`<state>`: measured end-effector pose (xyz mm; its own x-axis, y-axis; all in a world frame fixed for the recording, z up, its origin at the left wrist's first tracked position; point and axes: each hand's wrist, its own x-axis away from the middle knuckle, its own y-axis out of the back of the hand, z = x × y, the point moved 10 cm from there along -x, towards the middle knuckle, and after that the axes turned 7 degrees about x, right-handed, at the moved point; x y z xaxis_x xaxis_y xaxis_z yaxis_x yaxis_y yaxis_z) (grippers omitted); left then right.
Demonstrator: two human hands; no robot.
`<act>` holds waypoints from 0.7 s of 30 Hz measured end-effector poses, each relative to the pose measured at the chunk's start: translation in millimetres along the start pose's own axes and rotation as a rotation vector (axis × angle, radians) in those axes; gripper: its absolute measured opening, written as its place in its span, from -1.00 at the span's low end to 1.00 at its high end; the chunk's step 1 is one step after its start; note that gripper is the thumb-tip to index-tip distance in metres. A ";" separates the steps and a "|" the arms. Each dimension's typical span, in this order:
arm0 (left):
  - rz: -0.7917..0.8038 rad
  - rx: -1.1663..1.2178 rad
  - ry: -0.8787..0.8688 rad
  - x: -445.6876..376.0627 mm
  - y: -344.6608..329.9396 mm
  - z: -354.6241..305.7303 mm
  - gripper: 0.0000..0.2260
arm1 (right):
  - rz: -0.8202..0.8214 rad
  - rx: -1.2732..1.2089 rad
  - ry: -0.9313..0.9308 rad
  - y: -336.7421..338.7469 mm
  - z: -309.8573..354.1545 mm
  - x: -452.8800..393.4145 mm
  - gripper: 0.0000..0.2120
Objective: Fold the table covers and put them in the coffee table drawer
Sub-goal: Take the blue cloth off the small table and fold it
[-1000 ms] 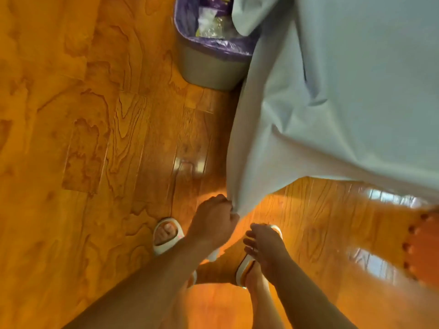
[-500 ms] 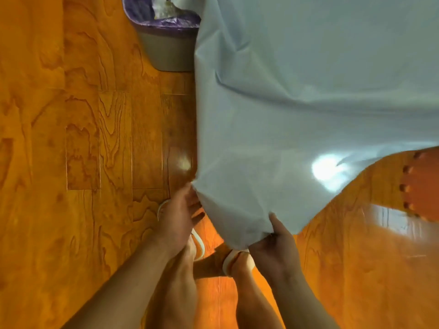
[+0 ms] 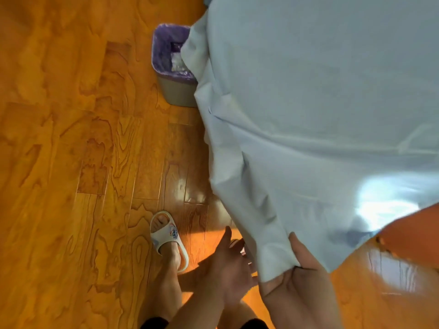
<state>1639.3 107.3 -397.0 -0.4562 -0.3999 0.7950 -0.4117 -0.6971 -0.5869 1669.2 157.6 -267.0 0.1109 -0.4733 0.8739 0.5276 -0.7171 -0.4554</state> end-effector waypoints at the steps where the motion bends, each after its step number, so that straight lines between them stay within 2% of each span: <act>1: -0.033 0.017 -0.052 6.4 -7.7 2.1 -0.54 | 0.027 -0.003 -0.006 -12.9 7.2 13.4 -0.09; 3: -0.009 0.134 -0.100 22.5 -32.5 5.5 -0.49 | 0.040 0.041 -0.030 -37.0 23.1 41.7 -0.35; 6: -0.167 0.184 -0.230 58.2 -42.7 -8.3 -0.72 | 0.015 0.148 0.005 -69.9 57.6 78.0 -0.59; 10: -0.378 0.228 -0.423 160.9 -49.8 -41.2 -0.81 | -0.048 0.326 0.046 -95.7 99.9 116.9 -0.70; 14: -0.421 0.285 -0.703 271.7 -78.7 -98.8 -0.93 | -0.088 0.395 0.017 -104.0 120.1 146.3 -0.76; 17: -0.337 0.079 -1.082 372.3 -148.7 -149.5 -0.89 | -0.076 0.401 -0.008 -107.6 111.6 162.8 -0.80; 19: -0.348 -0.123 -1.328 430.6 -186.2 -160.4 -0.82 | -0.064 0.402 -0.012 -103.2 99.8 170.1 -0.80; 21: -0.384 -0.303 -1.475 468.3 -206.9 -159.1 -0.78 | -0.081 0.355 -0.004 -89.6 90.5 171.3 -0.76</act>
<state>1385.4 158.9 72.4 0.7883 -0.5690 0.2341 -0.5390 -0.8221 -0.1833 1717.1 187.0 -61.1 0.0597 -0.4199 0.9056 0.7944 -0.5294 -0.2978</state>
